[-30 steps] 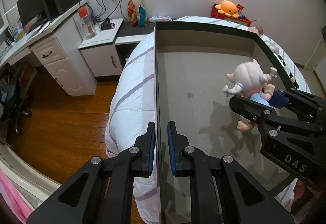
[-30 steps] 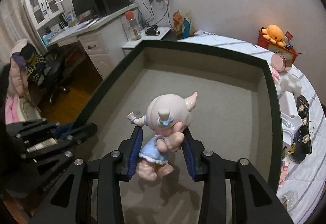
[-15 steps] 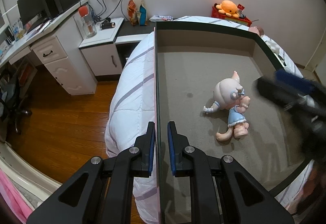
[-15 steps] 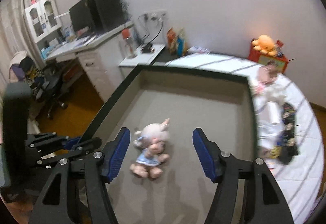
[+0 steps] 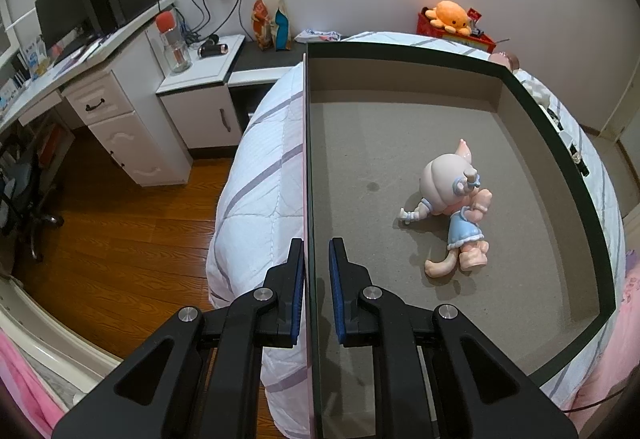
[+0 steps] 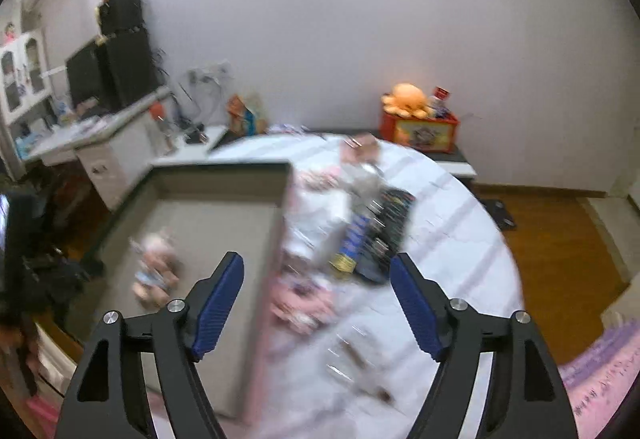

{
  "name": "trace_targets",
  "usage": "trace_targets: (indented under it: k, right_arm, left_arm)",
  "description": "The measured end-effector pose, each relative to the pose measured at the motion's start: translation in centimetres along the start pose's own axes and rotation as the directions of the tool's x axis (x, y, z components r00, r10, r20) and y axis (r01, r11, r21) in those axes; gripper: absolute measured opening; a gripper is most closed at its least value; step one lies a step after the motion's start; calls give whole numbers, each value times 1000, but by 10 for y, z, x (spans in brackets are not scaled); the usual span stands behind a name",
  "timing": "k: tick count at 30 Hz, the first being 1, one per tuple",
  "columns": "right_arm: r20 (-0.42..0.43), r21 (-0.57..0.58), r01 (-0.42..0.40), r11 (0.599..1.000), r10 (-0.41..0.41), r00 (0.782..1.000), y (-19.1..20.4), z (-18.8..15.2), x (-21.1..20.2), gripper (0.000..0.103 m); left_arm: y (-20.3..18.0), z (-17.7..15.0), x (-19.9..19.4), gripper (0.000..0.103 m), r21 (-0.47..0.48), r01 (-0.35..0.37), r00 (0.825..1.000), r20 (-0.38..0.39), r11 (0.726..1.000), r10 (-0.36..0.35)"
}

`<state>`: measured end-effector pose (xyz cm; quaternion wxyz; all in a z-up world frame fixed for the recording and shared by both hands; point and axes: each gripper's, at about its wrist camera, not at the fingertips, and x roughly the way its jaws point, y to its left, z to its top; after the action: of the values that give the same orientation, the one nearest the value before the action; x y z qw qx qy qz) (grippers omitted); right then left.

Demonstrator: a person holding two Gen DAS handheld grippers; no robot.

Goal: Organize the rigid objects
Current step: 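Grasp the clear glass bottle with the right gripper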

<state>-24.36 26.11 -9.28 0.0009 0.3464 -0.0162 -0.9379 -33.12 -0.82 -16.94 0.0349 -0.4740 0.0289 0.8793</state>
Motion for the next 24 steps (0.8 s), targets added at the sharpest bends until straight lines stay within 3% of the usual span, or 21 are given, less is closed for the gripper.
trace_targets:
  k: [9, 21, 22, 24]
  right_arm:
    - [-127, -10, -9, 1000, 8, 992, -29, -53, 18, 77]
    - [-189, -55, -59, 997, 48, 981, -32, -63, 62, 77]
    - [-184, -53, -63, 997, 52, 981, -33, -64, 63, 75]
    - [-197, -22, -74, 997, 69, 978, -35, -65, 67, 58]
  left_arm:
    - [-1, 2, -1, 12, -4, -4, 1000, -2, 1000, 4]
    - [-1, 3, 0, 12, 1, -10, 1000, -3, 1000, 10]
    - [-1, 4, 0, 12, 2, -10, 1000, -3, 1000, 10]
    - [-1, 3, 0, 12, 1, -10, 1000, -3, 1000, 10]
